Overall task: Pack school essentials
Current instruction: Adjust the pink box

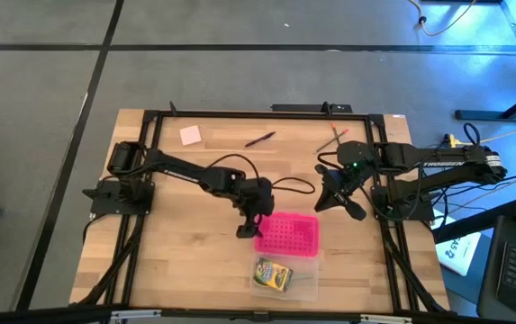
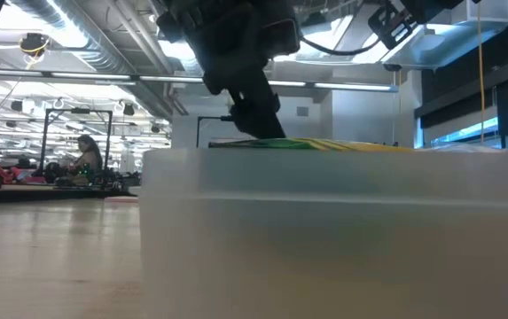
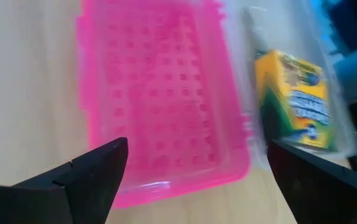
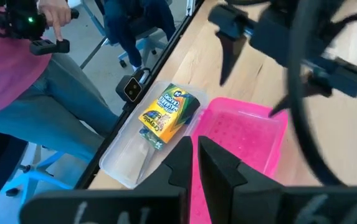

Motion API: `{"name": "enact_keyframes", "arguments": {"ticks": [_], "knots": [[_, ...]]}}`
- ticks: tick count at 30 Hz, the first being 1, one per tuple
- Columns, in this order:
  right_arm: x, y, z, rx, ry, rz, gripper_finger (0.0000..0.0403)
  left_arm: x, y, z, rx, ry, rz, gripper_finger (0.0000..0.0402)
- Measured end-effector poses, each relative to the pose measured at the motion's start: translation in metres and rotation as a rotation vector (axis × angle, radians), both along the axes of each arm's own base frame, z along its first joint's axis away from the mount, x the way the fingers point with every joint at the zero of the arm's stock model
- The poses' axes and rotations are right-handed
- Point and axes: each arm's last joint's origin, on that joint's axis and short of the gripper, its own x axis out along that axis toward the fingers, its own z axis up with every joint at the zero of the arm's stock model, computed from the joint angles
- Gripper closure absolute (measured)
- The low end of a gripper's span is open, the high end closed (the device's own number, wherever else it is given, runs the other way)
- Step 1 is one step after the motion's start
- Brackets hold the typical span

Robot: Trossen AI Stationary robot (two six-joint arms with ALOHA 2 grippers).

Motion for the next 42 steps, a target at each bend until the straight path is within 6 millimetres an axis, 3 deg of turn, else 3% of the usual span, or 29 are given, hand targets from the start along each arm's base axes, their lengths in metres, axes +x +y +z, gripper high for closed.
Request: {"name": "enact_keyframes", "arguments": {"ticks": [5, 13, 20, 32, 42], "knots": [[-0.003, 0.006, -0.014, 0.038, 0.111, 0.028, 0.0373, 0.002, -0.005, -0.008, -0.001, 0.017, -0.013, 0.0024], [0.010, 0.016, -0.069, 0.098, 0.371, -0.004, 0.0373, 0.003, -0.005, -0.009, -0.001, 0.012, -0.014, 0.0024], [0.033, 0.017, -0.109, 0.155, 0.473, -0.074, 0.0373, 0.005, -0.008, -0.019, -0.002, 0.033, -0.024, 0.0024], [0.054, 0.017, -0.163, 0.027, 0.592, -0.060, 0.0373, 0.003, -0.007, -0.019, -0.028, 0.087, 0.065, 0.0024], [0.058, 0.014, -0.179, -0.061, 0.628, -0.126, 0.0373, -0.008, -0.005, -0.010, -0.042, 0.172, 0.116, 0.0024]]}}
